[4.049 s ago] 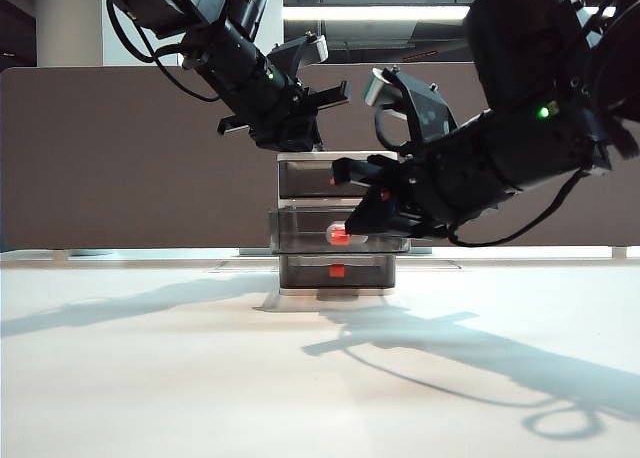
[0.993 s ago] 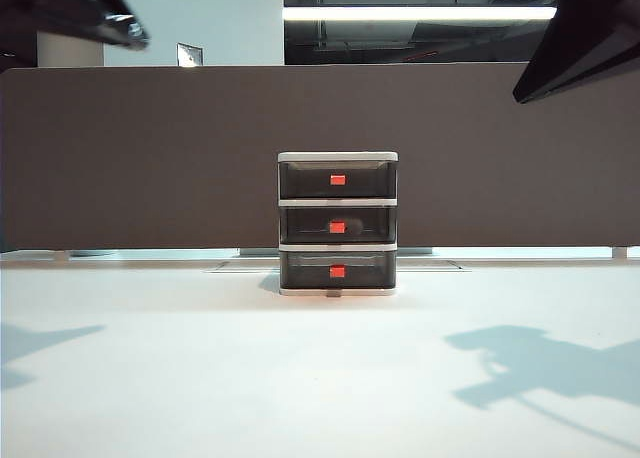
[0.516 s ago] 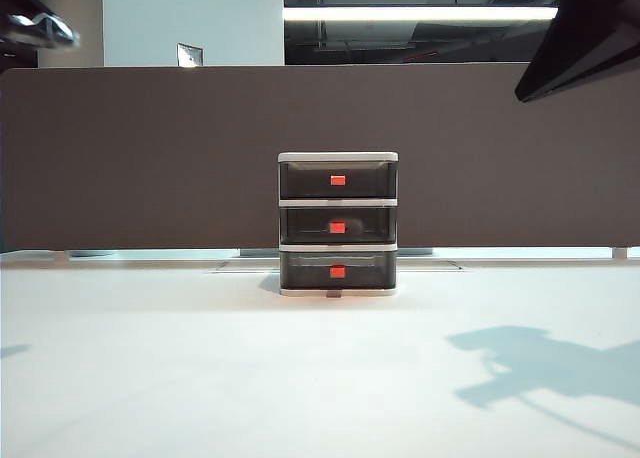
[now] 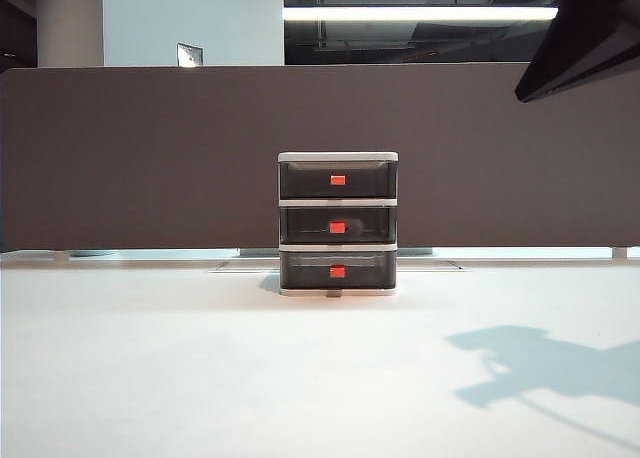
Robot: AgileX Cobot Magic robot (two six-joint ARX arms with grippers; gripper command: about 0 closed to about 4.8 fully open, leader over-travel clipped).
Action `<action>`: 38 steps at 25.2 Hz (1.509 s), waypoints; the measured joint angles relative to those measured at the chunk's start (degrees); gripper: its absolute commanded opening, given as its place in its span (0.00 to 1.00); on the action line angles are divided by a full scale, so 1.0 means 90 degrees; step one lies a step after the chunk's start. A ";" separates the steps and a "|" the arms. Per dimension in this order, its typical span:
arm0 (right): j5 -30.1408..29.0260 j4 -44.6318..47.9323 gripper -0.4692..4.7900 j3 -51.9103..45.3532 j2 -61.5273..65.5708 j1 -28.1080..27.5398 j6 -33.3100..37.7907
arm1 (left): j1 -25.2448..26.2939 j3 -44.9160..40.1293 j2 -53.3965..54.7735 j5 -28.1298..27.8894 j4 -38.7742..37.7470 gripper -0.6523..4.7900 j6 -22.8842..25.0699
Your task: Pick up the earphone case on the table, open the lid, insert the wireless earphone on the table into it, close the lid, put the earphone case into the second layer of the drawer, and finally close the drawer.
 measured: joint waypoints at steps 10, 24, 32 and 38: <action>0.0000 -0.0007 0.08 0.0000 -0.0007 0.0000 0.0000 | 0.0500 -0.0687 -0.0935 -0.0005 0.0168 0.11 0.0000; 0.0000 -0.0002 0.08 0.0000 -0.0007 0.0002 0.0000 | 0.0498 -0.1120 -0.0923 -0.0005 0.0039 0.11 0.0692; 0.0000 0.0000 0.08 0.0000 -0.0007 0.0002 0.0000 | 0.0498 -0.1120 -0.0923 -0.0005 0.0034 0.11 0.0712; 0.0000 -0.0002 0.08 0.0000 -0.0007 0.0002 0.0000 | 0.0498 -0.1120 -0.0923 -0.0005 0.0034 0.11 0.0712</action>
